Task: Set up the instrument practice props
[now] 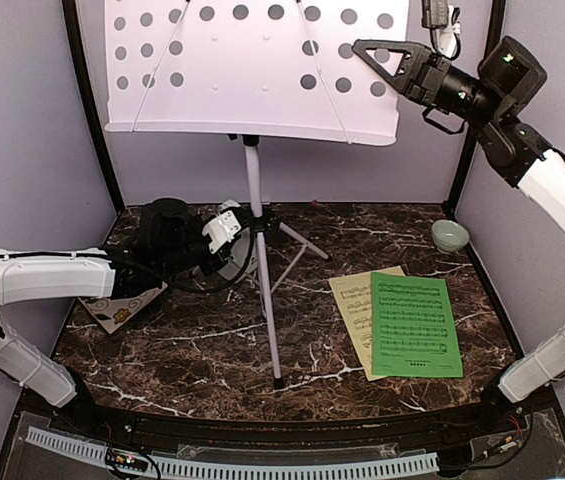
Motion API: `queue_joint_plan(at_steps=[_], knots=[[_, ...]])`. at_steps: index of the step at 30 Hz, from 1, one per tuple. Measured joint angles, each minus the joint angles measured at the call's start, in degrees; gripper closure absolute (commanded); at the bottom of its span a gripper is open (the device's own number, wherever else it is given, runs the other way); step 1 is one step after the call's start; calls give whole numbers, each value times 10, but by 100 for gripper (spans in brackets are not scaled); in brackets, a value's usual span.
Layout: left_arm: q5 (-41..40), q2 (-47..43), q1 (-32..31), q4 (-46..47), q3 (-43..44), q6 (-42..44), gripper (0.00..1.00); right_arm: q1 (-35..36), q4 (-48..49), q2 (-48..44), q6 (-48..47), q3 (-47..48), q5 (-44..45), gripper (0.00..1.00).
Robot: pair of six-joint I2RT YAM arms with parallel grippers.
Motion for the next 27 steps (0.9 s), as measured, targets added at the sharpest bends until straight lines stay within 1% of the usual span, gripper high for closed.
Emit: queue_joint_plan(at_steps=[5,9,13,17,20,27], knots=[[-34,0,0,3,-3,35,90,-2,1,-1,-7,6,-2,100],[-57,22,0,24,-3,43,91,-6,0,-1,-17,6,-4,100],[-75,54,-1,61,-3,42,93,-17,-2,3,-26,6,-7,100],[-87,80,-1,78,4,25,95,-31,1,14,-30,6,-3,99],[-96,96,-3,85,10,13,96,-38,3,21,-32,6,1,81],[-111,101,-10,94,10,-3,96,-58,108,9,-59,6,47,50]])
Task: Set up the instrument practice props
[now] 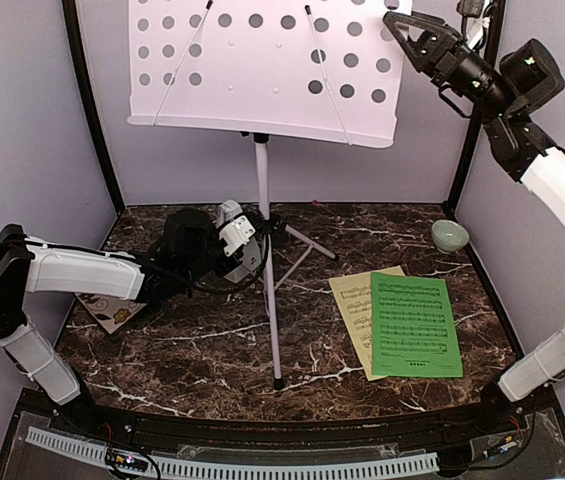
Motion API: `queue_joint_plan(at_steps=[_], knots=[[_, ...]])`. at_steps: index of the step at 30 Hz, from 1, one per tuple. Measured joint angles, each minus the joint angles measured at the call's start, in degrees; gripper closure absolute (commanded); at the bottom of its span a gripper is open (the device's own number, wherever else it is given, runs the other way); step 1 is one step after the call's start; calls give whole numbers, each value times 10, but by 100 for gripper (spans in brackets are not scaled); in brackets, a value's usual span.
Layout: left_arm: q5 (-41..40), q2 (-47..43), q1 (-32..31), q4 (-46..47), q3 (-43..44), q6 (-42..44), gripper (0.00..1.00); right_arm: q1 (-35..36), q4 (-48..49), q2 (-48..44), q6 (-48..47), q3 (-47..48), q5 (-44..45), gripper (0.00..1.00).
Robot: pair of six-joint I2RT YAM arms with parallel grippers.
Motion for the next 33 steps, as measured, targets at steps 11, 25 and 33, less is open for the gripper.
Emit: queue_joint_plan(at_steps=[11,25,33], knots=[[-22,7,-17,0,7,-16,97,0,-28,-42,-8,-8,33,7],[-107,34,-50,-52,55,-83,97,-1,-251,-126,-8,10,137,0],[-129,64,-52,-76,96,-103,98,-2,-293,-143,-5,-8,170,0]])
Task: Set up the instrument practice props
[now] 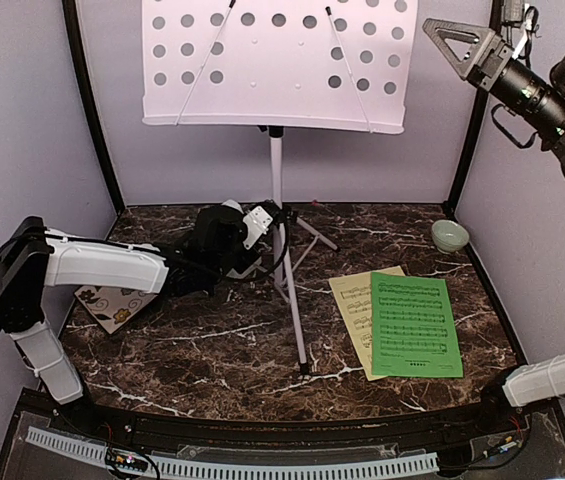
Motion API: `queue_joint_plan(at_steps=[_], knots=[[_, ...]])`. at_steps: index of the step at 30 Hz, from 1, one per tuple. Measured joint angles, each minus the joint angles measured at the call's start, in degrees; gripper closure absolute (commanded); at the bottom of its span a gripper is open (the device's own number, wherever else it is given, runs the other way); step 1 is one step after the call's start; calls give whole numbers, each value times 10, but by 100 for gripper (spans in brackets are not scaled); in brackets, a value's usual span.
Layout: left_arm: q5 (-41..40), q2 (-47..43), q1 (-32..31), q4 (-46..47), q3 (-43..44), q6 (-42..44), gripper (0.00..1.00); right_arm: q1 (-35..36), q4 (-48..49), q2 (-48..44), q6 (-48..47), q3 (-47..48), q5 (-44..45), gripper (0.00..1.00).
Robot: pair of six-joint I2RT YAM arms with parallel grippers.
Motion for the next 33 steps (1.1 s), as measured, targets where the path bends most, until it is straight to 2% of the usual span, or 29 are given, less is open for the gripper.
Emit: queue_joint_plan(at_steps=[8,16,19,21,26,31,33], knots=[[-17,36,2,13,31,0,98,0,-21,-27,-2,-45,2,0],[31,50,26,51,34,29,97,0,-39,-60,-9,-76,-7,0],[50,56,39,57,40,40,94,0,-51,-70,-11,-89,-7,1],[58,62,45,59,45,45,87,0,-56,-75,-11,-98,-6,1],[87,63,54,47,45,23,51,0,-74,-89,-7,-137,6,4],[115,53,61,16,9,-17,26,0,-88,-114,21,-203,31,8],[122,34,61,6,-17,-33,20,0,-94,-122,35,-225,42,9]])
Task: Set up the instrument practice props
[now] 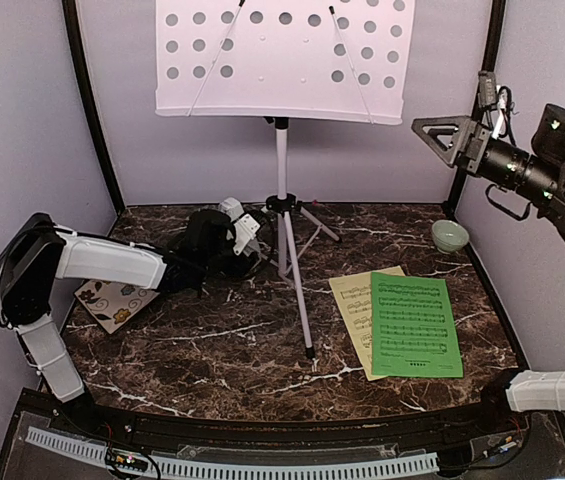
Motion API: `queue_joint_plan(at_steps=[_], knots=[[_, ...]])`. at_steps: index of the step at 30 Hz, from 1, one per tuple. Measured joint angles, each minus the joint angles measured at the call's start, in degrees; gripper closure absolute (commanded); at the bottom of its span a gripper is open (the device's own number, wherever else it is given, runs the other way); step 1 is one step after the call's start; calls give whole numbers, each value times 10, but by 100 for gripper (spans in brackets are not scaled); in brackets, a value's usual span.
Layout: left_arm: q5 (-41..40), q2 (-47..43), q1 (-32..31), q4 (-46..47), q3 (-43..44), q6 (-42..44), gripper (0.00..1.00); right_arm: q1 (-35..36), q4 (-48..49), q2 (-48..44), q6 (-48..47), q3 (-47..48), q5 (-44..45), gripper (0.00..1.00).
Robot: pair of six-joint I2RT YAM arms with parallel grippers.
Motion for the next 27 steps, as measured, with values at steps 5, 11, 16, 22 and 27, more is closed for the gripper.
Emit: queue_joint_plan(at_steps=[5,11,16,22,27], knots=[[31,-67,-7,-28,-46,-36,16,0,-31,-15,39,-56,43,12],[71,-131,-20,-48,-71,-83,17,-5,-106,-9,83,-121,112,12],[96,-174,-49,-70,-103,-123,18,-61,-169,3,112,-185,125,14],[138,-209,-79,-82,-138,-180,21,-170,-207,2,136,-281,97,15],[192,-203,-103,-79,-138,-219,24,-240,-221,4,129,-342,82,18]])
